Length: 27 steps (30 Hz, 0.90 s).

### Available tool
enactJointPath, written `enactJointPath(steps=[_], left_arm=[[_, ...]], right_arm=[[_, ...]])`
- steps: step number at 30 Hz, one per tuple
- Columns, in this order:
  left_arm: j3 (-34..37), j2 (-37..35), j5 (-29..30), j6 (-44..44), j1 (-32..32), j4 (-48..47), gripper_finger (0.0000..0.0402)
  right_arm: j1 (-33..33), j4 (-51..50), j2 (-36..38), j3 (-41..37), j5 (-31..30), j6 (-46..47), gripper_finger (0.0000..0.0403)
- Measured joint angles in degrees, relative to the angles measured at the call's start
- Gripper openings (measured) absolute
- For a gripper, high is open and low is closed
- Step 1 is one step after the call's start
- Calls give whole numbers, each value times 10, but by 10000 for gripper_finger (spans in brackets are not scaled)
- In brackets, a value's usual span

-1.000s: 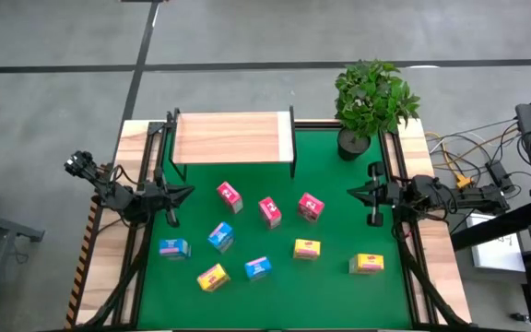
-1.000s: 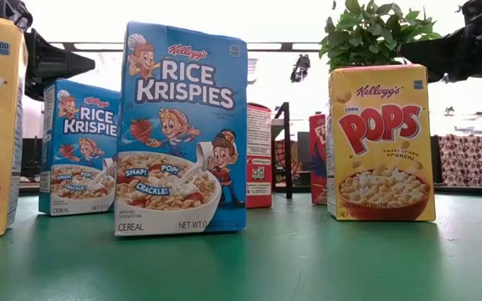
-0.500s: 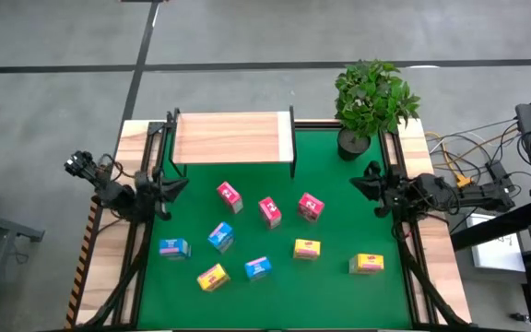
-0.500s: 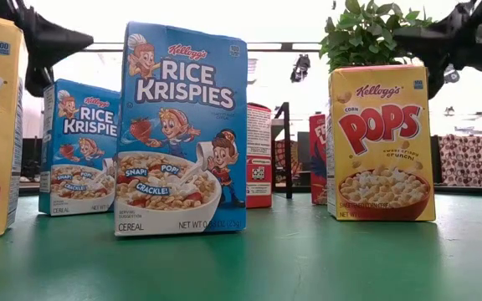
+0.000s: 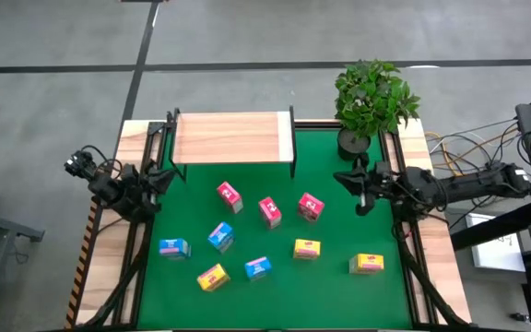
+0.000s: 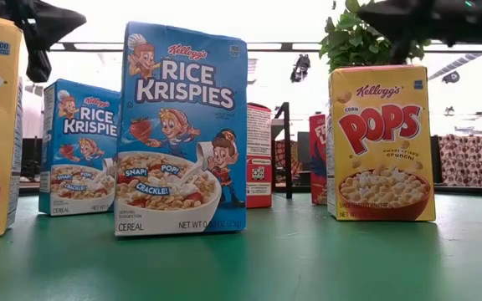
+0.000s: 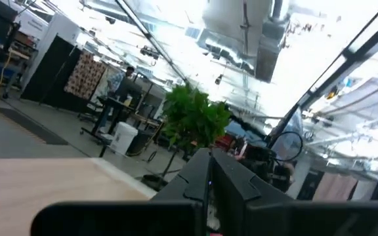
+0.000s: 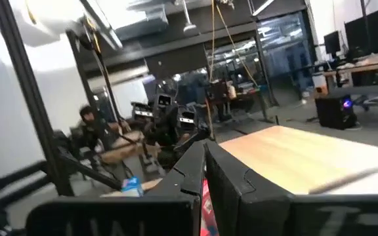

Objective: Stack cereal on shelf
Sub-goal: Put the center red cereal on the shelf

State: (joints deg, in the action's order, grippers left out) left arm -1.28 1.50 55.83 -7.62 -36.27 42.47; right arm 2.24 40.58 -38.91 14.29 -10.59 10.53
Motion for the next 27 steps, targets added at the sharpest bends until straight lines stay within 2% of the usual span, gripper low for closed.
enactJointPath(steps=[5,8,13,19,23,27], left_arm=[[0,0,-166,-10,0,23,0],[0,0,-225,-3,0,38,0],[0,0,-232,-12,0,41,0],[0,0,-219,-43,0,57,0],[0,0,-218,-44,0,63,0],[0,0,-218,-44,0,63,0]], right_arm=[[0,-40,-95,104,0,-46,9],[0,-64,-142,175,0,-68,9],[0,-124,-221,268,0,-91,9],[-1,-152,-303,369,-14,-129,9],[-2,-230,-350,440,-37,-130,9],[-7,-362,-398,523,-45,-81,9]])
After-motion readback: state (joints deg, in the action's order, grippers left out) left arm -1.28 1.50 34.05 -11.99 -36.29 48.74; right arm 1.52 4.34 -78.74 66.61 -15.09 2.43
